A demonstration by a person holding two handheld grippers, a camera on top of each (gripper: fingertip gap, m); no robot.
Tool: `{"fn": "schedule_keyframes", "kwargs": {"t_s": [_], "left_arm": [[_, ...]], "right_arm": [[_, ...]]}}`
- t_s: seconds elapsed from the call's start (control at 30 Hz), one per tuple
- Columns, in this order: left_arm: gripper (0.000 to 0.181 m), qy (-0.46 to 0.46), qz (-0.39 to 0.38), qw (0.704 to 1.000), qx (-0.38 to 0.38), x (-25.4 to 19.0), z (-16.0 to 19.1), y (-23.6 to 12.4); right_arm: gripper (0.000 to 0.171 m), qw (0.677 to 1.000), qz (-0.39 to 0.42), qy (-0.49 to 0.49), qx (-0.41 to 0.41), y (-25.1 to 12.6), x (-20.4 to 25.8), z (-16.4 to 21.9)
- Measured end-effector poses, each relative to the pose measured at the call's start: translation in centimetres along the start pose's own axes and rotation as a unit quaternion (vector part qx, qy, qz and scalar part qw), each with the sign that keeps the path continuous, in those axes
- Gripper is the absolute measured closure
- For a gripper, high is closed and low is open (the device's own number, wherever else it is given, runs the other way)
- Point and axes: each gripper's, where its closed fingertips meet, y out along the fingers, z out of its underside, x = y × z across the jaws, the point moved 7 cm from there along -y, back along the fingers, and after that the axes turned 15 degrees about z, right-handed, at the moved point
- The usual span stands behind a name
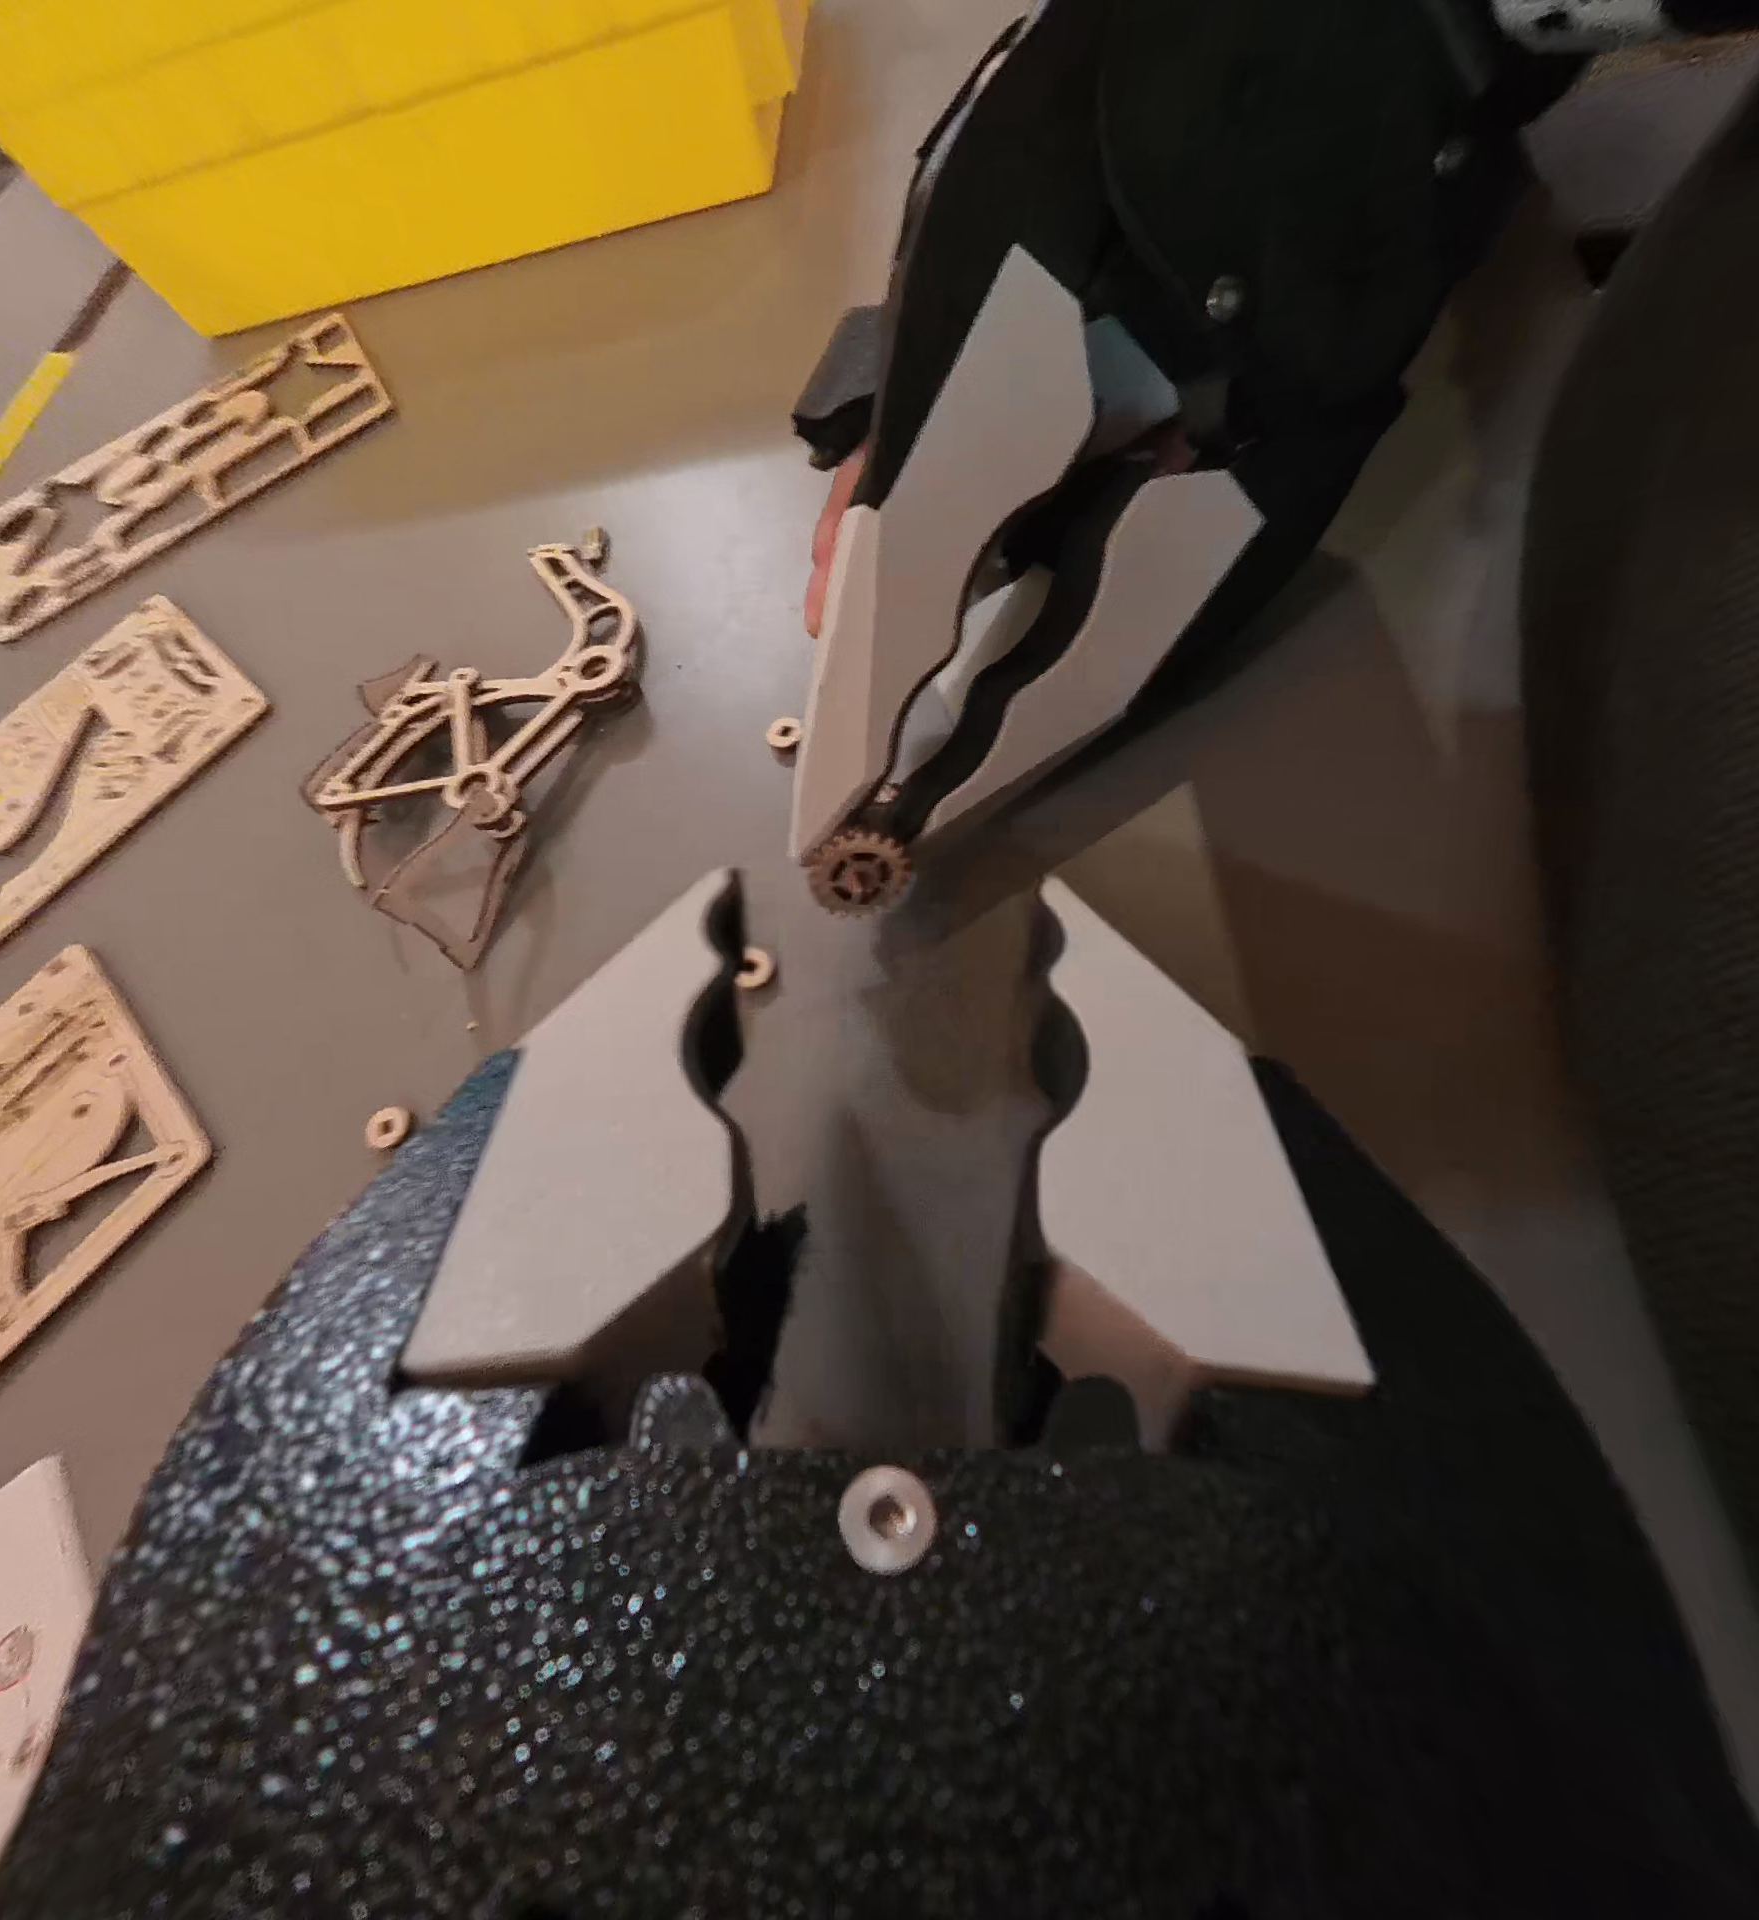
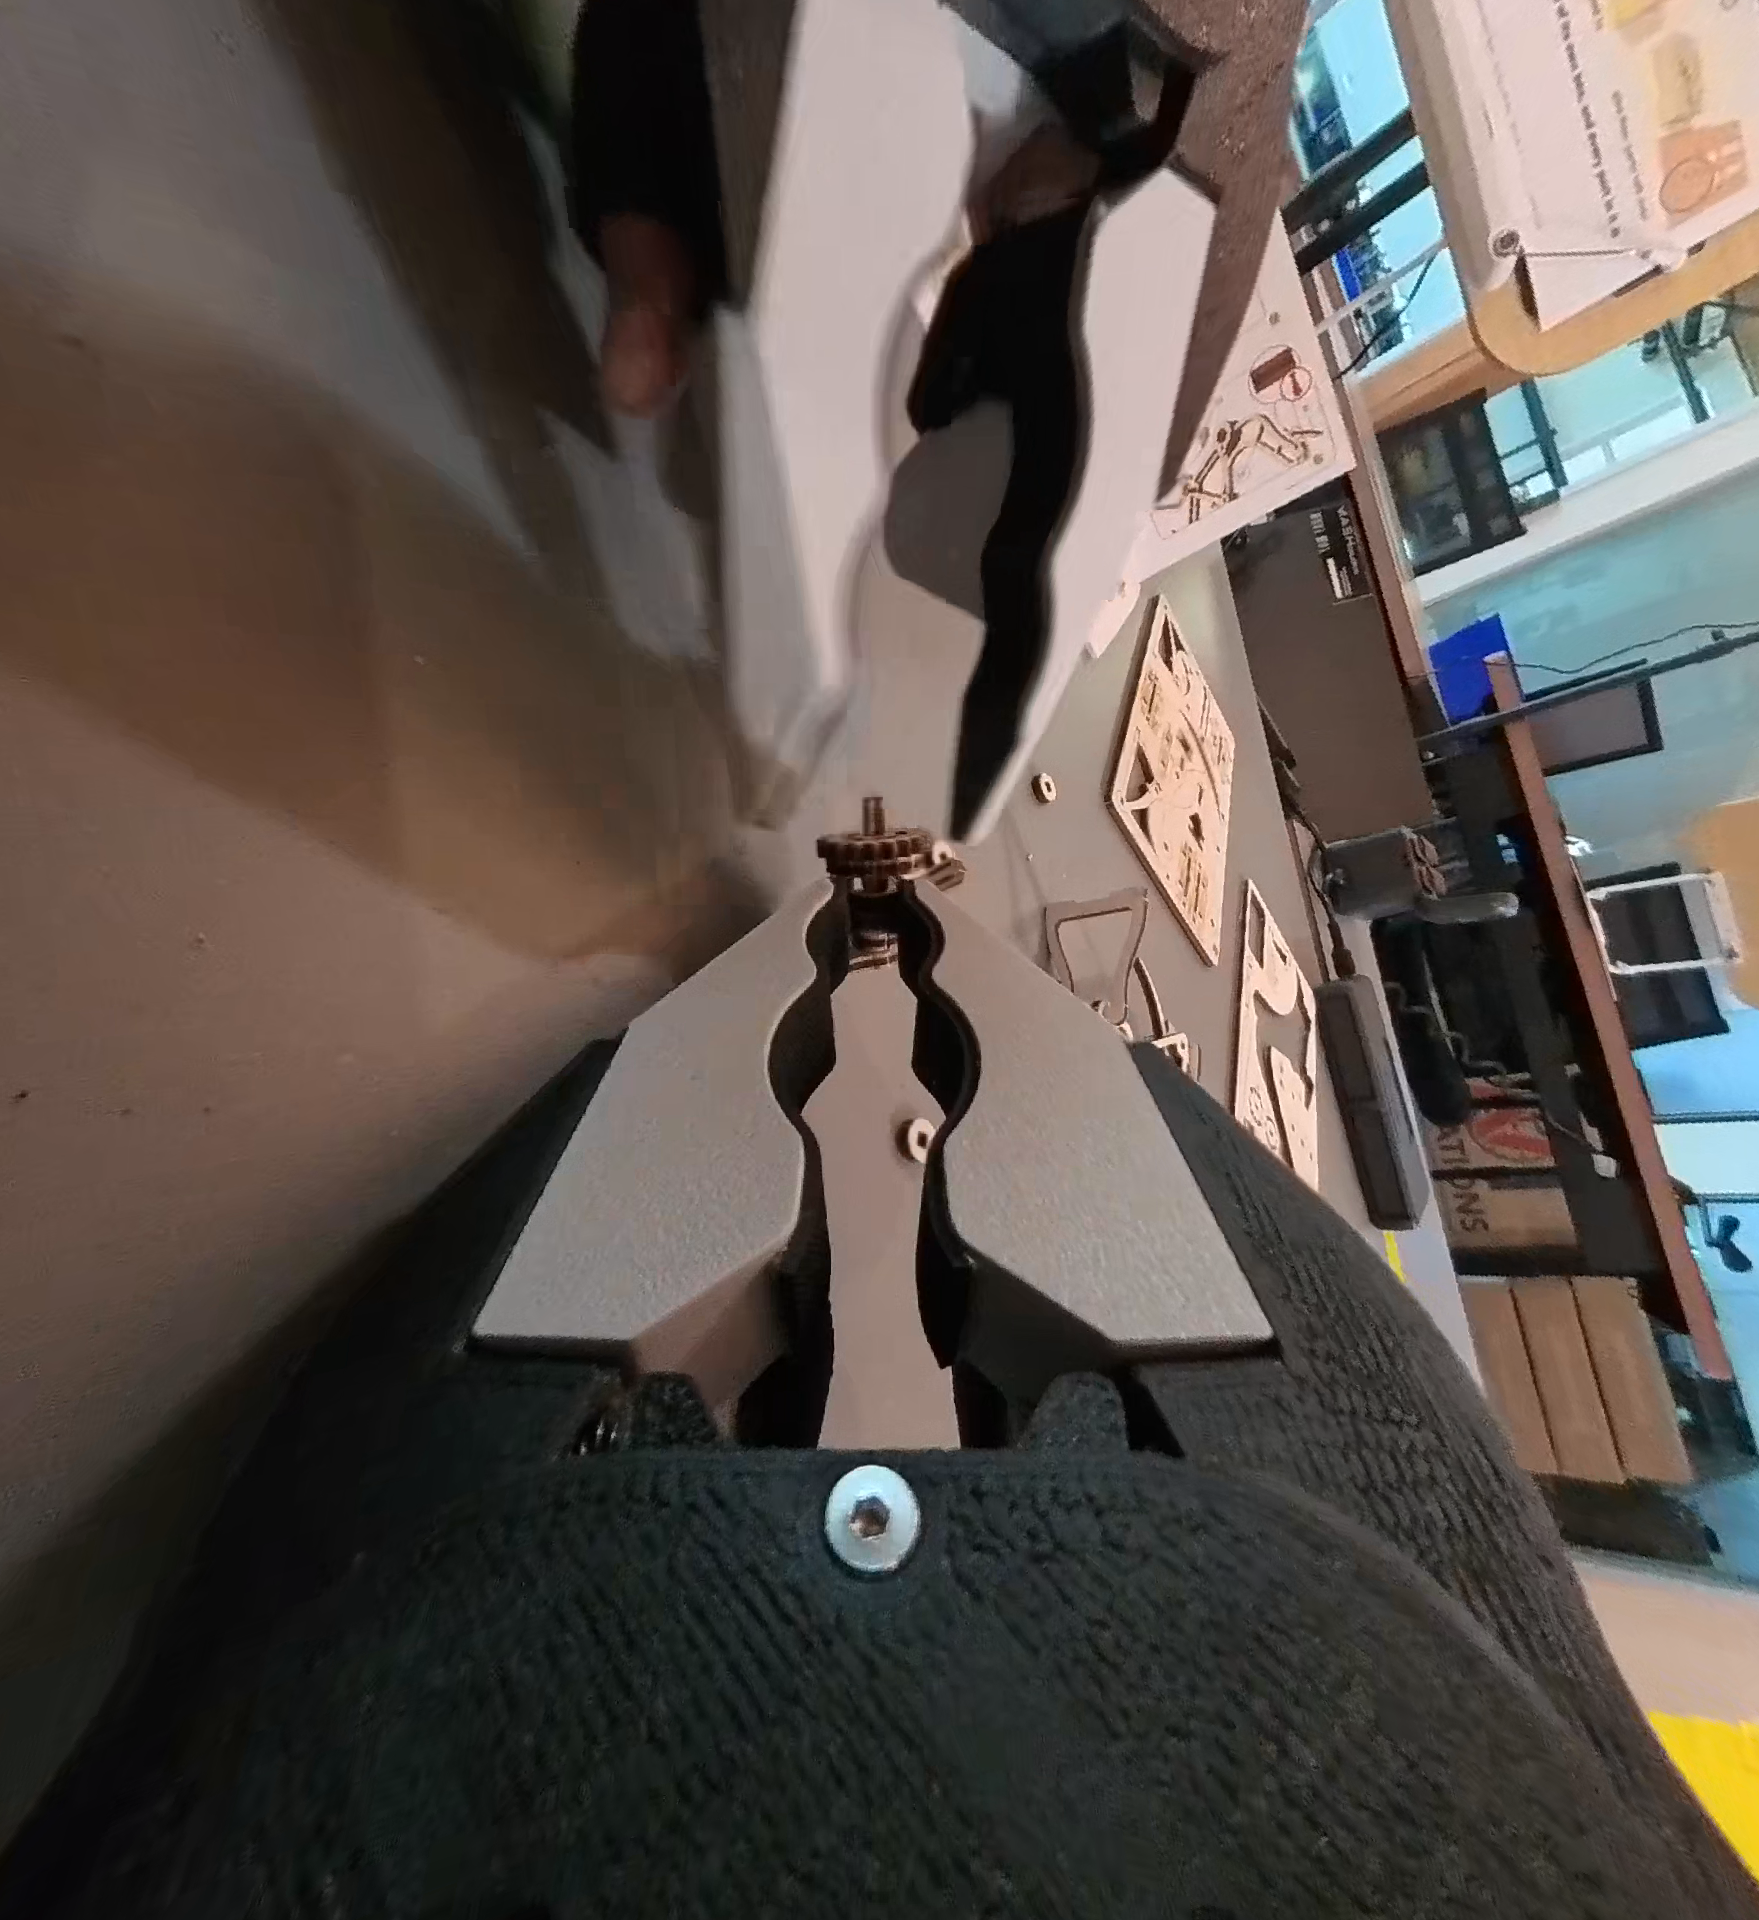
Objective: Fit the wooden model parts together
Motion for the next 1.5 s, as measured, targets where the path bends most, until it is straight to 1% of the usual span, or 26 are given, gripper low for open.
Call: {"fn": "schedule_keyframes", "kwargs": {"t_s": [0.07, 0.13, 0.17, 0.27, 0.4, 0.73, 0.83, 0.97, 1.03, 1.1, 1.17, 1.2, 1.3, 1.33, 1.43, 1.5], "left_arm": [[0.127, -0.008, 0.015, 1.000, 0.007, -0.1, 0.1, 0.3], [0.142, 0.011, 0.007, 1.000, 0.013, 0.0, -0.1, 0.7], [0.154, 0.021, -0.001, 1.000, 0.014, 0.0, -0.3, 0.7], [0.162, 0.033, -0.004, 0.999, 0.024, -0.1, -0.2, 0.4], [0.164, 0.037, 0.013, 0.999, 0.017, -0.6, 0.1, -0.1], [0.165, -0.030, 0.094, 0.995, -0.031, -0.6, 0.6, -0.7], [0.164, -0.061, 0.126, 0.989, -0.054, -0.5, 0.5, -0.9], [0.164, -0.068, 0.128, 0.987, -0.066, -0.3, 0.3, -0.9], [0.164, -0.082, 0.119, 0.985, -0.093, 0.1, -0.3, -1.3], [0.164, -0.108, 0.116, 0.979, -0.129, 0.6, -0.7, -1.5], [0.164, -0.131, 0.093, 0.974, -0.161, 1.5, -0.8, -1.9], [0.164, -0.138, 0.078, 0.972, -0.175, 2.0, -0.8, -2.2], [0.164, -0.162, 0.053, 0.954, -0.247, 3.3, -1.1, -3.6], [0.164, -0.164, 0.047, 0.948, -0.268, 3.5, -1.3, -3.9], [0.164, -0.142, 0.018, 0.944, -0.299, 3.5, -2.0, -4.3], [0.164, -0.104, -0.010, 0.941, -0.322, 3.4, -2.7, -4.7]], "right_arm": [[0.164, 1.000, -0.003, 0.006, 0.000, 0.0, 0.0, 0.0], [0.164, 1.000, -0.007, 0.007, -0.005, 0.0, 0.1, -0.3], [0.164, 1.000, -0.010, 0.009, -0.009, 0.0, 0.2, -0.5], [0.164, 1.000, -0.007, 0.002, -0.017, -0.2, 0.3, -0.6], [0.164, 0.999, -0.018, -0.002, -0.035, -0.4, 0.7, -0.9], [0.163, 0.998, -0.039, 0.009, -0.055, -0.8, 1.1, -1.5], [0.164, 0.996, -0.052, 0.029, -0.065, -1.0, 1.0, -1.7], [0.164, 0.992, -0.081, 0.076, -0.061, -0.9, 0.3, -1.7], [0.164, 0.987, -0.088, 0.122, -0.064, -0.9, -0.6, -1.7], [0.164, 0.982, -0.077, 0.154, -0.073, -0.9, -1.4, -1.6], [0.154, 0.981, -0.037, 0.168, -0.095, -1.0, -2.3, -1.4], [0.140, 0.977, -0.010, 0.180, -0.115, -1.3, -3.1, -1.3], [0.130, 0.962, 0.022, 0.235, -0.134, -1.7, -4.9, -0.8], [0.127, 0.958, 0.035, 0.250, -0.139, -1.8, -5.5, -0.6], [0.127, 0.944, 0.054, 0.289, -0.148, -1.8, -6.6, 0.0], [0.128, 0.916, 0.027, 0.364, -0.164, -1.8, -7.1, 0.2]]}}
